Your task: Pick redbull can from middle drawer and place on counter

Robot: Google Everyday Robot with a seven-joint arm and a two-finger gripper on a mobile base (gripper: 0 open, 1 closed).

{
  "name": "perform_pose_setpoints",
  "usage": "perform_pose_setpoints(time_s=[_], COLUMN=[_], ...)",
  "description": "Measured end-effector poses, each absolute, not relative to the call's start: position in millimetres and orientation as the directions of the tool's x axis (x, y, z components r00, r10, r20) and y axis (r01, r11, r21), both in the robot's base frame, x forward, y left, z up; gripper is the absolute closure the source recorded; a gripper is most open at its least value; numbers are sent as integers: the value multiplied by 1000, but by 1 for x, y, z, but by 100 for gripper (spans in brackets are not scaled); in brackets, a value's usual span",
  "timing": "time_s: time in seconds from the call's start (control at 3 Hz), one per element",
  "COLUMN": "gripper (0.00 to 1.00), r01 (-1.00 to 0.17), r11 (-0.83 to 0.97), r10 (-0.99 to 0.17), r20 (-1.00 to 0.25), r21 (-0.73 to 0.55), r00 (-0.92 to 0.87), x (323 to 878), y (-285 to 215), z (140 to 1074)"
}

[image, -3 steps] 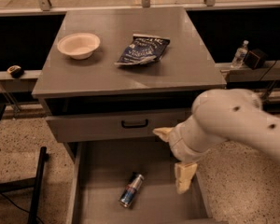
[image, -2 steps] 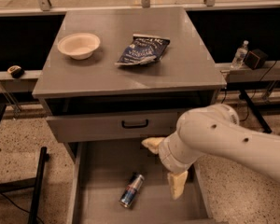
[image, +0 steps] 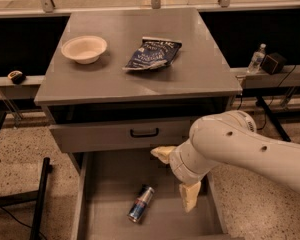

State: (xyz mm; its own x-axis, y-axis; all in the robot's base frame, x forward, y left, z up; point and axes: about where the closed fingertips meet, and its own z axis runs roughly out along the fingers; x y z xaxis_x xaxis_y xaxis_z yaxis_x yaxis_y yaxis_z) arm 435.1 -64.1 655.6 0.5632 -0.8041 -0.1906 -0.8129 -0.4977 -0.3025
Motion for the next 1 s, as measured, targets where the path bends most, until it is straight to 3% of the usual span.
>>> perform_pose_setpoints(time_s=[0.33, 0.67, 1.0], gripper=[0, 0, 0], r01=[-777, -677, -521], r11=[-512, -612, -753], r10=[-750, -619, -490], r20=[-249, -285, -187], r21=[-367, -409, -401], r00=[612, 732, 852], x=[451, 462, 461], y=[-46, -16, 11], z=[641, 578, 518])
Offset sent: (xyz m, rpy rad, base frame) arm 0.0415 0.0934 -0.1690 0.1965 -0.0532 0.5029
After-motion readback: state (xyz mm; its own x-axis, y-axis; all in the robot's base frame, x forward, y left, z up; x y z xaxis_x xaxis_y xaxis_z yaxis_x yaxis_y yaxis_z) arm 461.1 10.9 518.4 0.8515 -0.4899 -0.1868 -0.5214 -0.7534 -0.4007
